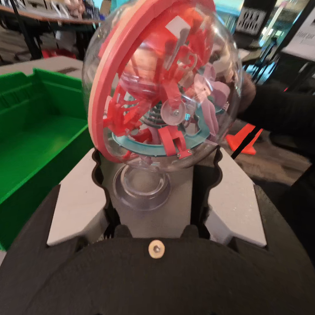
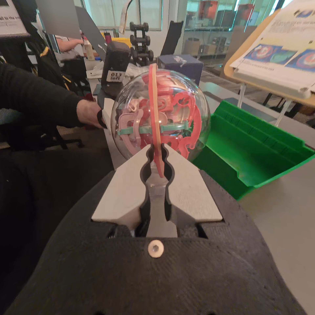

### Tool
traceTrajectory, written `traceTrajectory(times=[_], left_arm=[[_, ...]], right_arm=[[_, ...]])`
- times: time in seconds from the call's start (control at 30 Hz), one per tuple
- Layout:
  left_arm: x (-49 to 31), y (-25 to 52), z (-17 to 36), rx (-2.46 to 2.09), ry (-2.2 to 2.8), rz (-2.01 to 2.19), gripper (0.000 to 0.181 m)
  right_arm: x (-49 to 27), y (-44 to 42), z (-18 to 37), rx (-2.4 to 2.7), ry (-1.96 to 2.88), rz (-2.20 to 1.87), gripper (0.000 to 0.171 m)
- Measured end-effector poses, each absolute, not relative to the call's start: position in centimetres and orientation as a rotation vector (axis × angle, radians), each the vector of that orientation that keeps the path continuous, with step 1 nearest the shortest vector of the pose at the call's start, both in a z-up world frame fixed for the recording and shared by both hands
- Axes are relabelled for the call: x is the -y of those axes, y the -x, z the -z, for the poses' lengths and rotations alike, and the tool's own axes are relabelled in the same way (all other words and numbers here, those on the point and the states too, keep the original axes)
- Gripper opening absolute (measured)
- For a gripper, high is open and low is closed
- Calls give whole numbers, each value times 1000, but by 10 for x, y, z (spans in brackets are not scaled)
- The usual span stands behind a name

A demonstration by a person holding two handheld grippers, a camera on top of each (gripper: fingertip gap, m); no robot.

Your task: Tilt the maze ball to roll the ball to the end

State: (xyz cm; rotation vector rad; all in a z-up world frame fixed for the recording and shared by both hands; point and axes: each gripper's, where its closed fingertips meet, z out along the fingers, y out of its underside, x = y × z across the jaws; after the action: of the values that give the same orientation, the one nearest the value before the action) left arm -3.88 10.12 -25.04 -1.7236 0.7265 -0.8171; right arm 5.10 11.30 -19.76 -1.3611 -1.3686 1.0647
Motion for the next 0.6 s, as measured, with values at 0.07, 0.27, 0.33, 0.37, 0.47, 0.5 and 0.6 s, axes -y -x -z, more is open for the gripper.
traceTrajectory(times=[0.07,0.27,0.33,0.37,0.47,0.5,0.6], left_arm=[[-105,39,275,-776,1806,764,128],[-98,35,343,-886,2125,649,128],[-93,31,348,-923,2175,682,123],[-92,31,346,-930,2175,674,127],[-82,39,346,-987,2219,647,128],[-78,45,346,-998,2236,643,127],[-71,62,334,-918,2249,695,130]], right_arm=[[-117,-51,213,1400,1381,-1058,7],[-119,-47,240,1446,1425,-1107,9],[-120,-46,242,1461,1437,-1096,9],[-120,-46,243,1469,1440,-1092,9],[-119,-45,243,1488,1440,-1087,9],[-117,-46,243,1499,1437,-1085,9],[-114,-46,237,1493,1444,-1129,19]])
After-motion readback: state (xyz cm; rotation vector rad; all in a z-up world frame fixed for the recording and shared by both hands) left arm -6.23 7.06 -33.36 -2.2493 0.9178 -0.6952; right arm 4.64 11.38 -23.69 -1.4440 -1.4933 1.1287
